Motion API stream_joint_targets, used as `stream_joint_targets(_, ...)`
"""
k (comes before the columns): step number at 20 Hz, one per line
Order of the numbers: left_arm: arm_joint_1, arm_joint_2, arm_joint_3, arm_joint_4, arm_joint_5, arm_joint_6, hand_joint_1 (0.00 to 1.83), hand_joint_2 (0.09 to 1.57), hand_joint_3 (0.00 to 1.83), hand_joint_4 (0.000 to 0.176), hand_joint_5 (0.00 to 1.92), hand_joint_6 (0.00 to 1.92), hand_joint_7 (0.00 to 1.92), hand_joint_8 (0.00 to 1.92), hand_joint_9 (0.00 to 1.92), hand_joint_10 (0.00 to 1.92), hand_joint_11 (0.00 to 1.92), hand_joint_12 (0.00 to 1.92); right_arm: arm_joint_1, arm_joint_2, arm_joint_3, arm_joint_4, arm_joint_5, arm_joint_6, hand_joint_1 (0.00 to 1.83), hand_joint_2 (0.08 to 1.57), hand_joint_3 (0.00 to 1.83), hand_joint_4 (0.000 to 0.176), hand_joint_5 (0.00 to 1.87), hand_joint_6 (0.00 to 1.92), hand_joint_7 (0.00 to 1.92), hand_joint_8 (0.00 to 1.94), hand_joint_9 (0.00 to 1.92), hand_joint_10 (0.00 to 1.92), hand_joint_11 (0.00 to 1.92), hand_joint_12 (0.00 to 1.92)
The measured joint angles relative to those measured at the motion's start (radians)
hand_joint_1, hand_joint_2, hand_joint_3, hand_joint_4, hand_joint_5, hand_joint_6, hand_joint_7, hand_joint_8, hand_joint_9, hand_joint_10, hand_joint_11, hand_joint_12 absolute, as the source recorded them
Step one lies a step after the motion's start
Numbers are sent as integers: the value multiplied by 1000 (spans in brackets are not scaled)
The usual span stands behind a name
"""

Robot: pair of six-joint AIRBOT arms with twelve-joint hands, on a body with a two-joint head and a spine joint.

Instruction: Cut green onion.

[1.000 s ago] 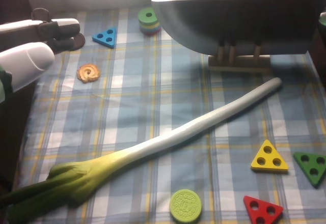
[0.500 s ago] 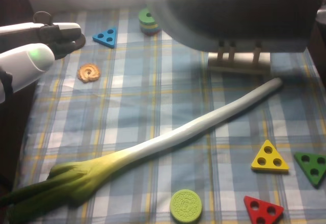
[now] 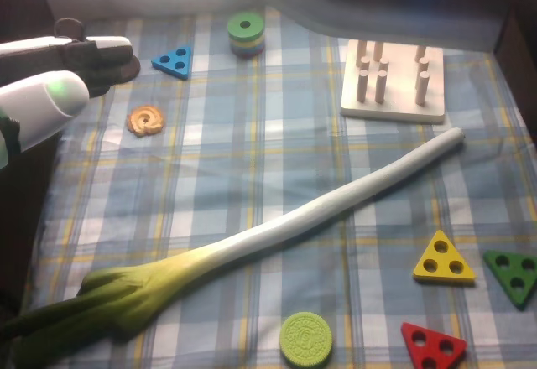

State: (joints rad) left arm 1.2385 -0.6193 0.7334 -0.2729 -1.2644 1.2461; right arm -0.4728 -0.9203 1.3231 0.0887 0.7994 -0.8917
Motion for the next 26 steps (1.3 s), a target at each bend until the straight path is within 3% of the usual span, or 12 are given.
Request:
stream_joint_targets(2,0,0,0,3,1,0,94,1465,0,54,589,1,581,0,592,8,60,1036,9,19,-16,-9,31,0,617,1405,3,173,1102,1921,1306,1941,1407,1921,1461,1921)
stream_joint_targets(4,0,0,2,1,1,0,80,1462,0,69,568,0,558,0,628,13,67,1021,15,36,-26,-11,53,0,596,1409,2,173,1132,1921,1357,1941,1476,1921,1538,1921)
stream_joint_targets(6,0,0,2,2,1,-1,113,1463,0,47,602,5,587,4,625,2,59,1003,15,53,-51,-19,75,-1,681,1385,0,168,1107,1921,1330,1941,1465,1921,1531,1921)
stream_joint_targets(11,0,-1,2,6,1,-13,129,1470,0,44,583,6,637,10,634,9,73,907,-3,53,-149,-112,176,1,654,1382,0,160,1132,1921,1406,1941,1536,1921,1585,1921)
stream_joint_targets(12,0,-1,2,6,1,-13,137,1467,0,60,556,0,607,1,659,16,59,905,-8,53,-158,-121,192,2,612,1378,0,159,1150,1921,1398,1941,1525,1921,1579,1921)
stream_joint_targets(15,-3,-1,2,25,18,-13,24,1471,0,71,529,0,549,0,568,1,12,941,-29,59,-164,-105,206,1,614,1386,1,153,1191,1921,1421,1941,1540,1921,1607,1921)
stream_joint_targets(17,-11,-1,2,71,48,-14,157,1450,0,63,577,14,617,20,600,15,0,990,-32,64,-166,-88,208,-2,582,1378,1,134,1242,1921,1474,1941,1590,1921,1649,1921)
stream_joint_targets(18,-16,-1,2,96,64,-14,177,1443,0,75,591,11,602,7,567,5,0,1040,-37,63,-167,-81,214,-1,579,1394,5,124,1233,1921,1481,1941,1600,1921,1665,1921)
stream_joint_targets(21,-50,-1,2,138,131,-14,185,1436,0,80,613,3,611,2,578,4,32,1175,-58,41,-167,-79,217,0,583,1411,5,104,1217,1921,1482,1941,1606,1921,1666,1921)
stream_joint_targets(22,-83,-2,6,182,180,-14,168,1447,1,59,640,3,624,1,628,8,99,1158,-74,35,-171,-81,214,0,575,1402,0,11,1217,1921,1470,1941,1589,1921,1640,1921)
stream_joint_targets(25,-202,-29,18,316,319,-13,159,1427,0,29,588,0,587,0,577,0,98,1043,-91,34,-173,-76,206,0,551,1403,0,0,1219,1921,1443,1941,1573,1921,1614,1921)
stream_joint_targets(26,-244,-43,19,372,374,-14,93,1448,7,1,547,0,571,2,540,0,83,1025,-96,41,-176,-67,208,1,551,1404,0,0,1219,1921,1442,1941,1572,1921,1614,1921)
